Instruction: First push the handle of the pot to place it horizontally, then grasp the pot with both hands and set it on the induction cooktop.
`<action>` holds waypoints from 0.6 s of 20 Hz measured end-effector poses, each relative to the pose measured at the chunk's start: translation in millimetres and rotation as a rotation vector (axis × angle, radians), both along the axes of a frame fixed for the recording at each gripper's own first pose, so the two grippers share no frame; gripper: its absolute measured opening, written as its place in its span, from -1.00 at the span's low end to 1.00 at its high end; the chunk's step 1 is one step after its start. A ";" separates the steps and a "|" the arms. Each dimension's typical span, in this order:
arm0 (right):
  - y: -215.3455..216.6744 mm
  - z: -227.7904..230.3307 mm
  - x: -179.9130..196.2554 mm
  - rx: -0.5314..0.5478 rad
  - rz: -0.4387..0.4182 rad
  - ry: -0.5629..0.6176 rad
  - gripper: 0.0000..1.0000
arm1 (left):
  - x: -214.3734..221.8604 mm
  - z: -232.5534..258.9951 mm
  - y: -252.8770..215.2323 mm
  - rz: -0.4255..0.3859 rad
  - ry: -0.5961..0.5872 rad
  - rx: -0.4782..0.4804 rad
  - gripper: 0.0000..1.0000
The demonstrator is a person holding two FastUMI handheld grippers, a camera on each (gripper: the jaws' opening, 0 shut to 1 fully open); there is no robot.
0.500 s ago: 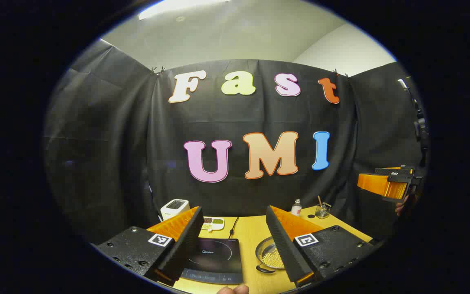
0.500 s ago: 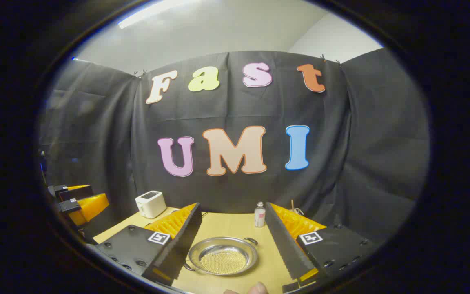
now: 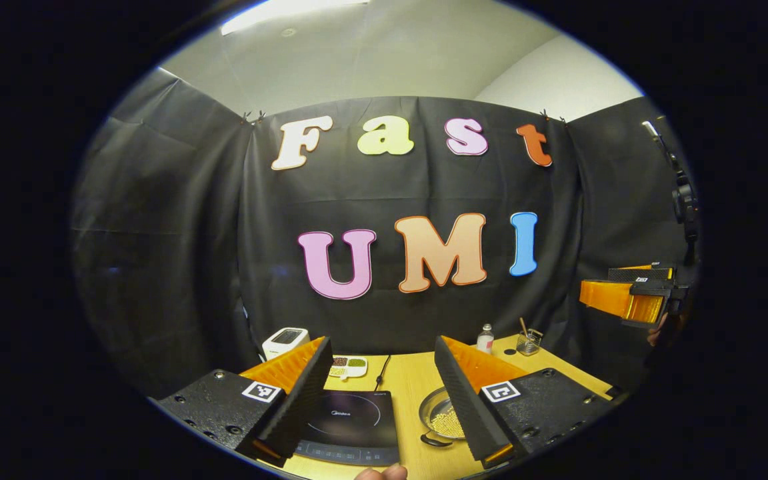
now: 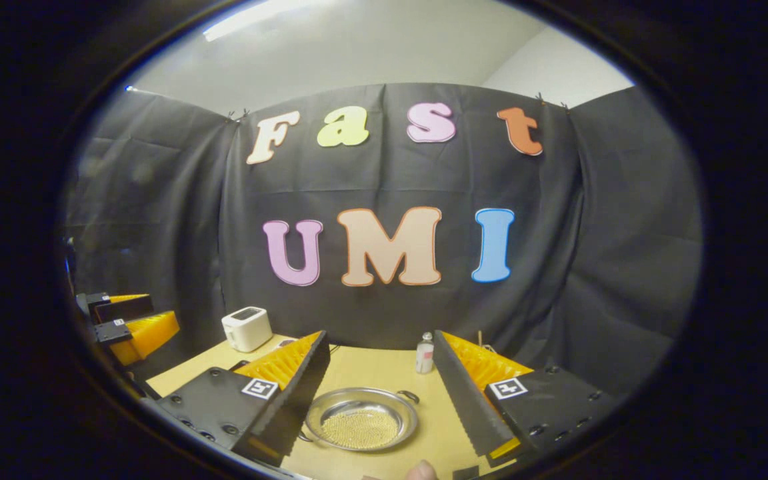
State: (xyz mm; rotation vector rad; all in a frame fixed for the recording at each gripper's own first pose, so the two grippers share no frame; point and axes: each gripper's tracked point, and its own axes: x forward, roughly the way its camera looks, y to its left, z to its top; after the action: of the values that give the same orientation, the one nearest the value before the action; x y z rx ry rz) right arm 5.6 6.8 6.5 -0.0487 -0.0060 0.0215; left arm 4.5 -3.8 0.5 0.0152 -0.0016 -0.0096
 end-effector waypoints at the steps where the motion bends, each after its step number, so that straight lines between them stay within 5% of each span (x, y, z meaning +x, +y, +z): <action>1: 1.9 -0.2 -0.1 -0.004 0.003 0.000 0.97 | -0.2 -0.4 0.2 -0.001 0.000 0.000 0.87; 9: 19.2 -10.6 6.8 -0.044 0.020 0.038 0.94 | 0.1 -3.4 14.2 0.004 -0.004 0.000 0.87; 12: 28.6 -15.4 8.9 -0.068 0.023 0.056 0.55 | -0.9 -5.6 22.2 0.007 -0.006 -0.004 0.80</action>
State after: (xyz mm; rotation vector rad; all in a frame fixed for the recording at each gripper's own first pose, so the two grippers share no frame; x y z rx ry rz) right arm 14.5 35.4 -8.9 -0.1157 0.0504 0.0462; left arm 3.6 18.3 -5.2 0.0112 -0.0071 -0.0029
